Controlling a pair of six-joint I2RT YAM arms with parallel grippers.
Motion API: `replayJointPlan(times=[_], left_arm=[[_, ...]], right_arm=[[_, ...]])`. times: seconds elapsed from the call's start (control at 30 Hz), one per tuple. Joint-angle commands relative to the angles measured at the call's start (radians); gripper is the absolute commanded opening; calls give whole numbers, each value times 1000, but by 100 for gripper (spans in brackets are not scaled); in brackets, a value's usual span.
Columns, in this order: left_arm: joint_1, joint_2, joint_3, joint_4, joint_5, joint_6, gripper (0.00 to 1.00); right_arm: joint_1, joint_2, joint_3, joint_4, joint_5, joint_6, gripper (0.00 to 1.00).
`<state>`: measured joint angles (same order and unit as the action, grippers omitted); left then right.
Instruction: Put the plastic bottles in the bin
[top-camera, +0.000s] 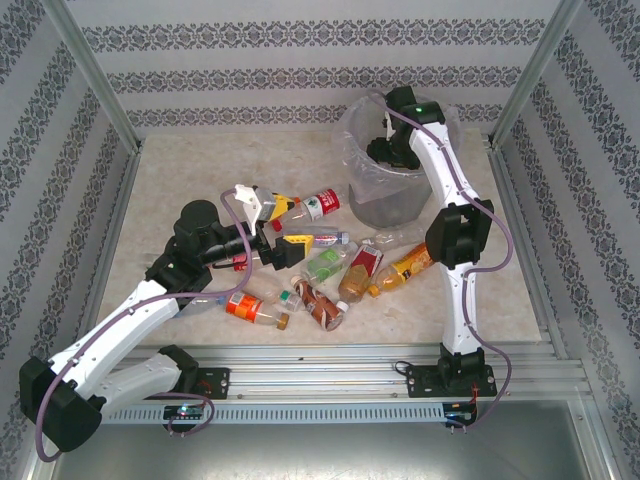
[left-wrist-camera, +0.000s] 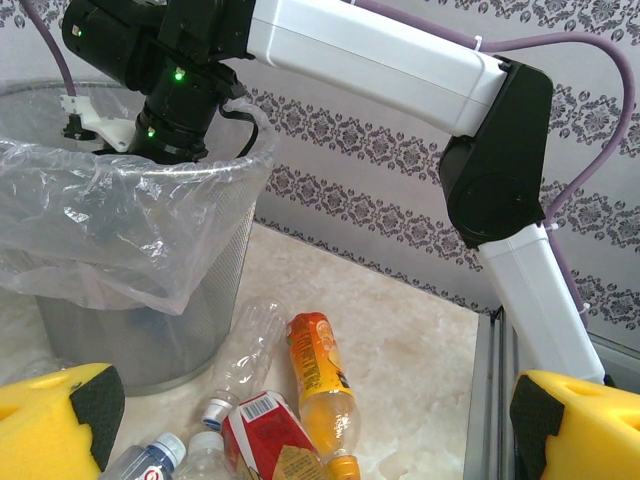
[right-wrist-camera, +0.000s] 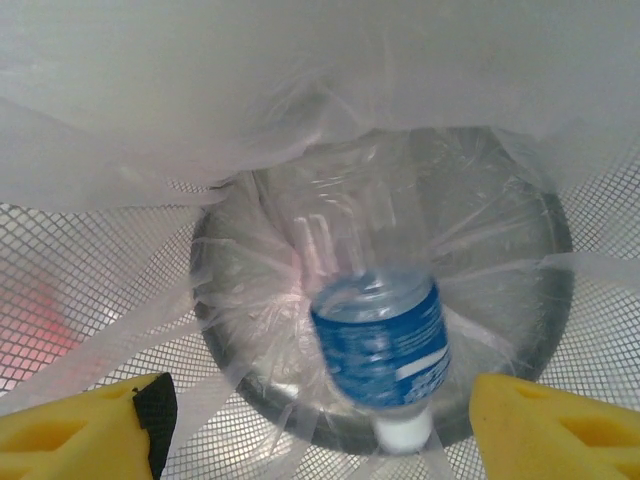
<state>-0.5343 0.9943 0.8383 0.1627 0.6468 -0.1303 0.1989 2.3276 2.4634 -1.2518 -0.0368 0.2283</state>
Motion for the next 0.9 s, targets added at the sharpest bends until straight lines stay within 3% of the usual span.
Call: replayJointPlan(times=[0.0,0.43,0.87], left_arm=[[13,-1,34,-12,11,23,100],[16,7,33,-18,14,36,100],[16,21,45,-52,21,49,100]], right_arm=[[10,-11,42,-28,-7,6,78],[21,-144,98,-31,4,29,77],[82,-473,-152,76,103,63,76]])
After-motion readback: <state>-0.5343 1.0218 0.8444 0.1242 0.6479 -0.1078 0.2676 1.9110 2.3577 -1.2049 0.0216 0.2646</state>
